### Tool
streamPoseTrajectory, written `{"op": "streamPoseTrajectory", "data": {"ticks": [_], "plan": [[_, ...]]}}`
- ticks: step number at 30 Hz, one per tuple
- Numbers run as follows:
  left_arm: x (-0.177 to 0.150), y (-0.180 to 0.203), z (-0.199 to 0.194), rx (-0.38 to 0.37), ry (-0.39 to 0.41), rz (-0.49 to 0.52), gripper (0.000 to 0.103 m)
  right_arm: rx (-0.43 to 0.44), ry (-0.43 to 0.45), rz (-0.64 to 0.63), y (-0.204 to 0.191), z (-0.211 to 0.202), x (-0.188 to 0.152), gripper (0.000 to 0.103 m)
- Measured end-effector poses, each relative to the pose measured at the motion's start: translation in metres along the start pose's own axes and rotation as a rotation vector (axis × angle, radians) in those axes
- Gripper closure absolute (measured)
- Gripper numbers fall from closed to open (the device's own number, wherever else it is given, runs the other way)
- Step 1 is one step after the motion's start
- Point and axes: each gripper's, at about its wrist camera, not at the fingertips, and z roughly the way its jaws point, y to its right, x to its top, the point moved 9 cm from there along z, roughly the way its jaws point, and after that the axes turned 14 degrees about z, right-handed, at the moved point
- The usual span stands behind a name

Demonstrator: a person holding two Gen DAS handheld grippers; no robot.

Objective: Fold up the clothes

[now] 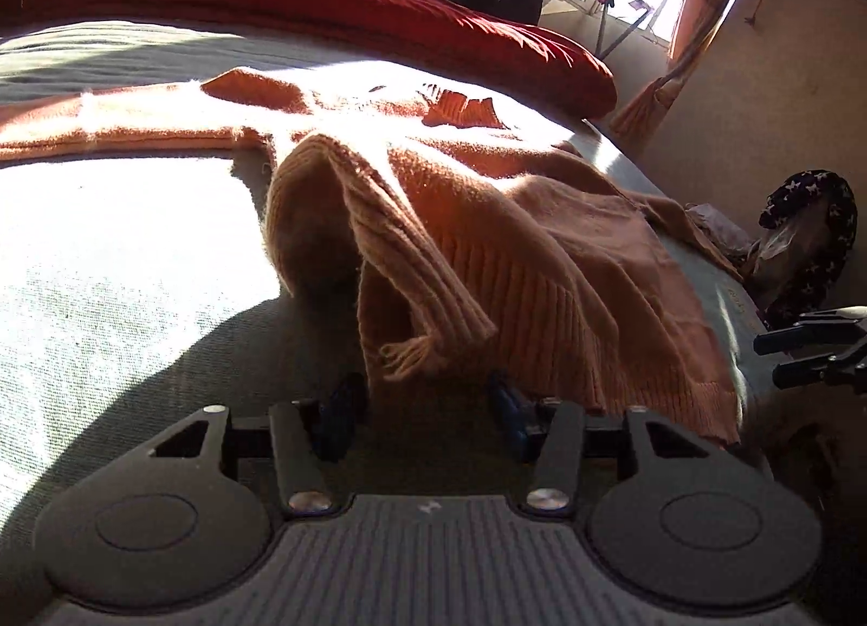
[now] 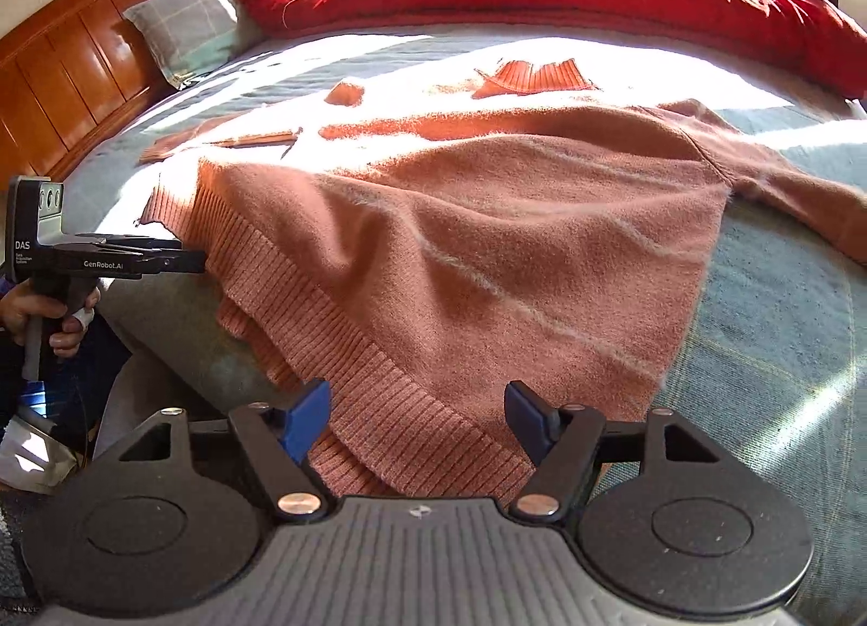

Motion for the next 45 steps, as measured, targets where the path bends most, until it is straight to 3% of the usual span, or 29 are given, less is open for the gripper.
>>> {"op": "streamPoseTrajectory", "data": {"ticks": [1, 12, 21, 27, 32, 34, 36, 38, 41, 45], "plan": [[0.001, 0.003, -0.002, -0.017, 0.001, -0.010, 0.101, -0.006, 0.004, 0.001, 0.001, 0.000, 0.000, 0.028], [0.031, 0.044, -0.093, -0.020, 0.192, 0.041, 0.102, -0.058, 0.007, 0.043, 0.027, 0.002, 0.002, 0.028], [0.019, 0.056, -0.110, -0.001, 0.184, 0.027, 0.102, -0.058, -0.013, 0.064, 0.038, 0.006, -0.005, 0.025], [-0.011, 0.033, -0.095, 0.087, 0.073, -0.014, 0.101, -0.062, -0.046, 0.115, 0.058, 0.008, -0.018, 0.024], [-0.014, 0.047, -0.081, 0.087, 0.027, 0.085, 0.099, 0.004, -0.066, 0.249, 0.077, 0.002, -0.033, 0.024], [-0.014, 0.063, -0.072, 0.080, 0.005, 0.174, 0.091, 0.055, -0.091, 0.324, 0.083, 0.003, -0.041, 0.024], [-0.014, 0.081, -0.063, 0.067, -0.012, 0.267, 0.077, 0.121, -0.130, 0.411, 0.086, 0.008, -0.054, 0.024], [-0.015, 0.098, -0.054, 0.047, -0.030, 0.344, 0.073, 0.169, -0.168, 0.466, 0.087, 0.015, -0.067, 0.024], [-0.018, 0.117, -0.040, 0.013, -0.055, 0.419, 0.071, 0.202, -0.224, 0.514, 0.085, 0.031, -0.089, 0.028], [-0.019, 0.129, -0.030, -0.007, -0.066, 0.445, 0.071, 0.213, -0.251, 0.536, 0.082, 0.053, -0.100, 0.040]]}}
